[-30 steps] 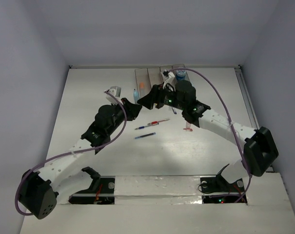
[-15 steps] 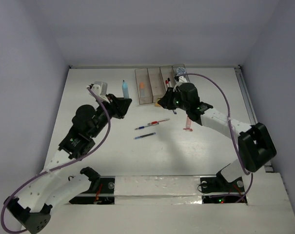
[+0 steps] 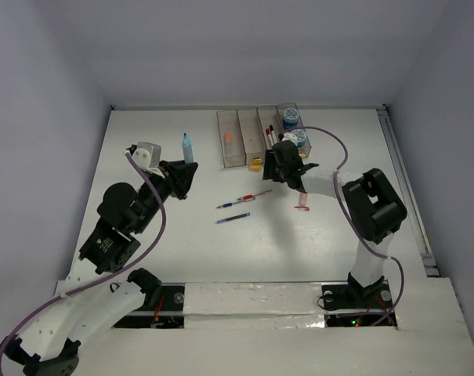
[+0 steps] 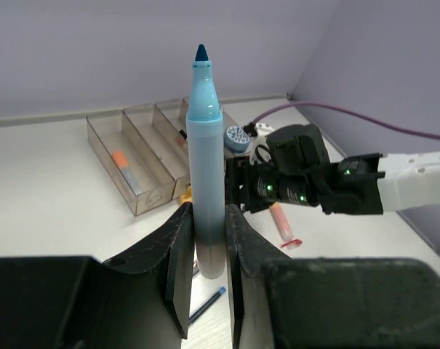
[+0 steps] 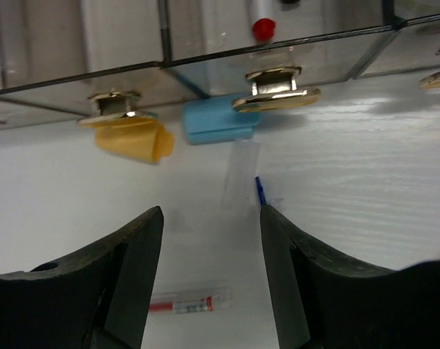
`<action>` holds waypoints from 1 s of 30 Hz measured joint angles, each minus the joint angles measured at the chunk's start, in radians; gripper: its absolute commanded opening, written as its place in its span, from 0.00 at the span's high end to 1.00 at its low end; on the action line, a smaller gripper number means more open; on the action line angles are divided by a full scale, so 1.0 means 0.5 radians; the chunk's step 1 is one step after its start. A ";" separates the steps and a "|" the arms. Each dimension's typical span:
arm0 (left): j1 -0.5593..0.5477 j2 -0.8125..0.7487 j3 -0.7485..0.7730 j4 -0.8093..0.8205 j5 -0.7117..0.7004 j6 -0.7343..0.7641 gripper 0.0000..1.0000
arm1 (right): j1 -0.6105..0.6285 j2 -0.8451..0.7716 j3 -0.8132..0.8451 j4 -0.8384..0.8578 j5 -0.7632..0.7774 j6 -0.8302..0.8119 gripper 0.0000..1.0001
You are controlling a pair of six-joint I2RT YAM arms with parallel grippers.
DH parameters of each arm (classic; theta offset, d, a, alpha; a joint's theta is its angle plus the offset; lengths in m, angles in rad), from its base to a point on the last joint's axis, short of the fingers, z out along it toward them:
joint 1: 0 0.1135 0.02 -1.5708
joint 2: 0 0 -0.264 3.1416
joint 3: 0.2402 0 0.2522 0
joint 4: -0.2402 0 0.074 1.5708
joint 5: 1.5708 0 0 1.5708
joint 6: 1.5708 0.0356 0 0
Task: Sort the stationery into containers
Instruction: Close the pen cap on the pen.
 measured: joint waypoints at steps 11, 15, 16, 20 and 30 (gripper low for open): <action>0.000 -0.024 -0.040 -0.038 0.046 0.043 1.00 | -0.007 0.292 0.217 0.084 0.227 -0.075 0.32; 0.000 -0.033 -0.040 -0.037 0.053 0.052 1.00 | -0.007 0.335 0.256 0.118 0.260 -0.114 0.32; 0.000 -0.034 -0.040 -0.037 0.062 0.054 1.00 | -0.007 0.339 0.256 0.133 0.263 -0.121 0.32; 0.000 -0.033 -0.040 -0.037 0.095 0.063 1.00 | -0.007 0.362 0.256 0.197 0.275 -0.153 0.38; 0.000 0.010 -0.040 -0.029 0.136 0.067 1.00 | -0.007 0.400 0.214 0.389 0.304 -0.173 0.52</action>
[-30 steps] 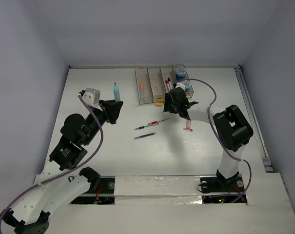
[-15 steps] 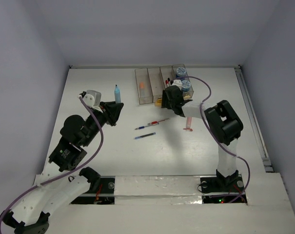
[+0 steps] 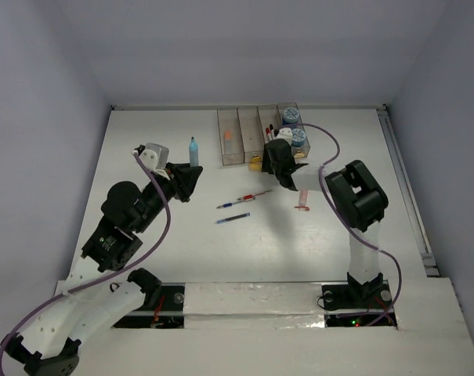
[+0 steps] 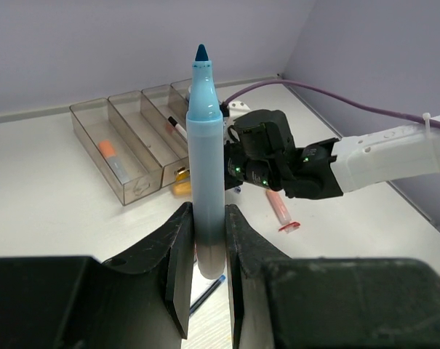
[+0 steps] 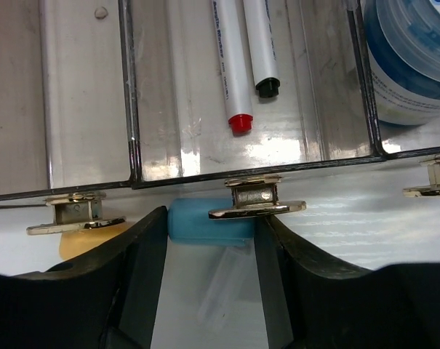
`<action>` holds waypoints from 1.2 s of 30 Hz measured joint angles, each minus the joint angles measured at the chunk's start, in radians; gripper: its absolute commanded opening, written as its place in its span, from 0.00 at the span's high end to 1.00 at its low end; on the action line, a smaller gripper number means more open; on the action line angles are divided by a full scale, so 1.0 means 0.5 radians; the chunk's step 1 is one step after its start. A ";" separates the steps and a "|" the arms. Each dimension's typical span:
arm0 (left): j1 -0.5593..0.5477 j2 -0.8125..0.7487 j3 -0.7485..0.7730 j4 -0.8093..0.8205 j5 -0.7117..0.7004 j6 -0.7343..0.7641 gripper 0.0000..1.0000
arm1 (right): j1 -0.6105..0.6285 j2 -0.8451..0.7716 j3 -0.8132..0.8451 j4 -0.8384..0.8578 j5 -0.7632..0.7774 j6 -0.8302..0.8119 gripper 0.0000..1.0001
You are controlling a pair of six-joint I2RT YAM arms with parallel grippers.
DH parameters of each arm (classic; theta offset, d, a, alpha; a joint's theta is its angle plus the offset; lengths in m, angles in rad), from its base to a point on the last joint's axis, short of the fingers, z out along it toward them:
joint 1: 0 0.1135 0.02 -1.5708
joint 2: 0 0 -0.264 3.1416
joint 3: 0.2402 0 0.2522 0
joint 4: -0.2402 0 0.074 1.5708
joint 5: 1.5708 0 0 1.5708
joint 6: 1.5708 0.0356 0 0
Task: Sort the stationery into containers
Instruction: Close the pen cap on the pen.
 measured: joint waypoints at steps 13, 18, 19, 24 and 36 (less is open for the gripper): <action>0.008 0.037 0.000 0.000 0.030 0.000 1.00 | 0.041 -0.285 -0.367 0.172 0.031 -0.023 0.63; 0.018 0.037 0.000 -0.001 0.038 0.000 1.00 | 0.108 -0.481 -0.395 0.182 0.031 -0.053 0.63; 0.021 0.037 0.000 0.000 0.037 0.000 1.00 | 0.132 -0.509 -0.395 0.186 0.028 -0.053 0.63; 0.044 0.037 0.000 -0.001 0.035 0.000 1.00 | 0.359 -0.510 -0.313 0.117 -0.037 0.034 0.63; 0.071 0.034 0.000 -0.001 0.031 0.000 1.00 | 0.695 0.009 0.242 -0.062 -0.106 0.437 0.61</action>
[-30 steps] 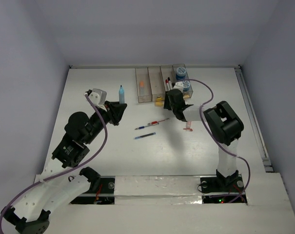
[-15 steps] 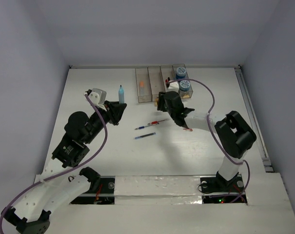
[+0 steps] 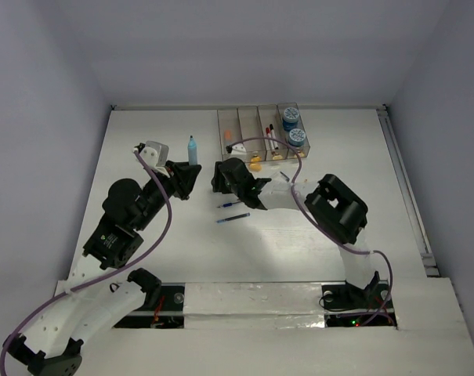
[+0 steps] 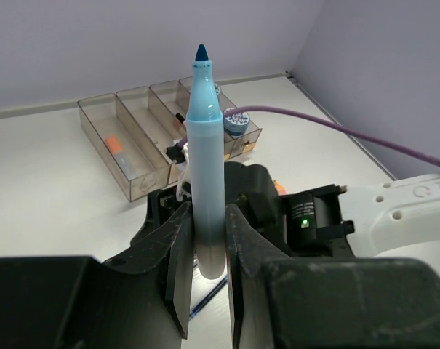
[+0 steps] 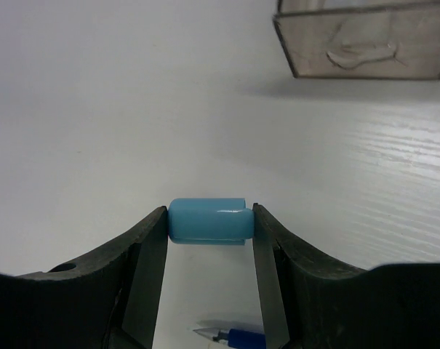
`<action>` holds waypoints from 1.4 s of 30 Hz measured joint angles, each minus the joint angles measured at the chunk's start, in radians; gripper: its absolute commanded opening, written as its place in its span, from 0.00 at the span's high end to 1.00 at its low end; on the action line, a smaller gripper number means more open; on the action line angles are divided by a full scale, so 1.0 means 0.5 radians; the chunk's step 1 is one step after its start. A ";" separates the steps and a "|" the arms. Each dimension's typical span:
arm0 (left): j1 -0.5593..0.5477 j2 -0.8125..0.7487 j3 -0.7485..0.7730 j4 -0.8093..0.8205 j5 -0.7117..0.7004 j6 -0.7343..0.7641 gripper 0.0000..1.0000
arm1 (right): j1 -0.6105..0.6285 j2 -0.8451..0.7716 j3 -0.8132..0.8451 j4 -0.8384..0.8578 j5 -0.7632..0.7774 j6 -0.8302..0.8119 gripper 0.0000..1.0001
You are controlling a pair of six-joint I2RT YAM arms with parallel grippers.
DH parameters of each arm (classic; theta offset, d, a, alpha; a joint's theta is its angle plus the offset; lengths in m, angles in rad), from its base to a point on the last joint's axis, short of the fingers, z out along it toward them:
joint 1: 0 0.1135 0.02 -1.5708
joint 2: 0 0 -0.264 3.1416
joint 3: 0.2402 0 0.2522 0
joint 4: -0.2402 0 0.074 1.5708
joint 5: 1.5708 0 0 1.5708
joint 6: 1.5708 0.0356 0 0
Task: Sort the stationery into containers
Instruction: Close the pen cap on the pen.
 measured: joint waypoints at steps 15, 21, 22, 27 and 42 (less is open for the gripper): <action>0.000 -0.005 0.000 0.001 0.006 0.000 1.00 | -0.016 0.086 -0.002 -0.085 -0.003 0.194 0.23; 0.000 -0.005 0.000 0.000 0.005 0.000 1.00 | -0.016 0.057 0.005 -0.142 -0.089 0.027 0.25; 0.000 -0.005 0.000 0.001 0.005 0.000 1.00 | -0.016 0.047 0.018 -0.170 -0.108 -0.043 0.26; 0.000 -0.023 0.000 0.000 0.003 0.001 1.00 | -0.038 -0.005 0.216 -0.453 -0.343 -0.591 0.26; 0.021 -0.082 0.000 -0.001 -0.146 0.044 1.00 | -0.181 0.395 1.241 -1.430 -1.227 -1.823 0.26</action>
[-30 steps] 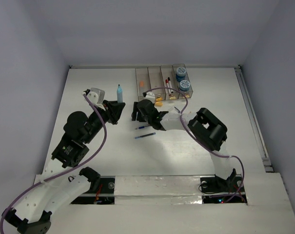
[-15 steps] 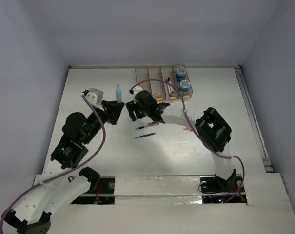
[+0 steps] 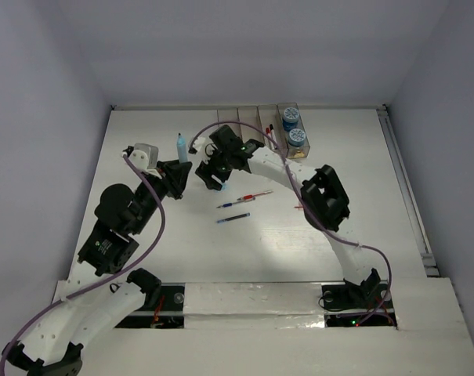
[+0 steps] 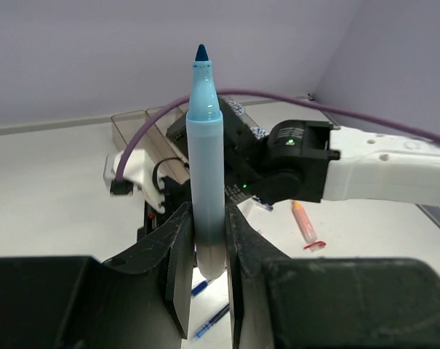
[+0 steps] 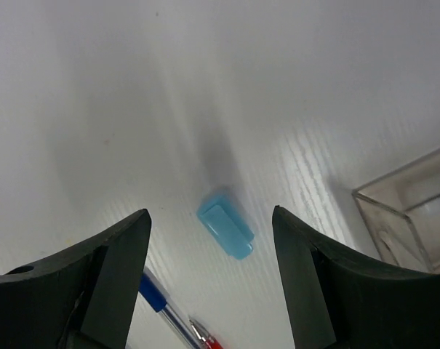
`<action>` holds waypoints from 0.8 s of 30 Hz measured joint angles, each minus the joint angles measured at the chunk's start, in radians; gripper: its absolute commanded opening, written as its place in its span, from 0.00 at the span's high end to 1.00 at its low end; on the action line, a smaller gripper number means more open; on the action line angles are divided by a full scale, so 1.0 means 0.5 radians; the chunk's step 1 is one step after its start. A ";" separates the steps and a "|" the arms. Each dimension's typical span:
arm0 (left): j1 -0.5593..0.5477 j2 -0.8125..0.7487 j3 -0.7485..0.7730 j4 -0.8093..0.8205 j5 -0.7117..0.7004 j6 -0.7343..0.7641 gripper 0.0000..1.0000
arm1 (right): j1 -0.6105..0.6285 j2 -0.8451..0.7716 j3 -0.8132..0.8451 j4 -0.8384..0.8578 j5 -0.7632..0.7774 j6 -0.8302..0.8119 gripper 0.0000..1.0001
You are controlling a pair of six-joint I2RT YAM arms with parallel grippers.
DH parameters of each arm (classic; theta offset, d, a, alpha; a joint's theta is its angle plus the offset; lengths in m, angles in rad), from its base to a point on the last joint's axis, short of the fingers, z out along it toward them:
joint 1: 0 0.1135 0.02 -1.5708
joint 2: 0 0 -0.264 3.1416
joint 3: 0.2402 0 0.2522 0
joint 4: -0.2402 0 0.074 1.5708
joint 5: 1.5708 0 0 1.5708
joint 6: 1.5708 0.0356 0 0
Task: Sort the stationery into containers
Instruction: Close the pen cap on the pen.
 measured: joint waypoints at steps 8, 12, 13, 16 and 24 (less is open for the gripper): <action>0.012 -0.002 0.000 0.000 -0.009 0.009 1.00 | 0.000 0.259 0.261 -0.413 -0.050 -0.212 0.24; 0.017 -0.002 0.000 0.000 -0.009 0.009 1.00 | 0.001 0.294 0.294 -0.497 -0.050 -0.251 0.26; 0.017 -0.001 0.000 0.000 -0.009 0.009 1.00 | 0.000 0.303 0.301 -0.507 -0.050 -0.257 0.27; 0.017 0.001 0.000 0.000 -0.008 0.009 1.00 | 0.000 0.327 0.313 -0.520 -0.034 -0.266 0.34; 0.017 0.002 0.000 0.000 -0.007 0.009 1.00 | 0.000 0.346 0.317 -0.488 0.062 -0.270 0.48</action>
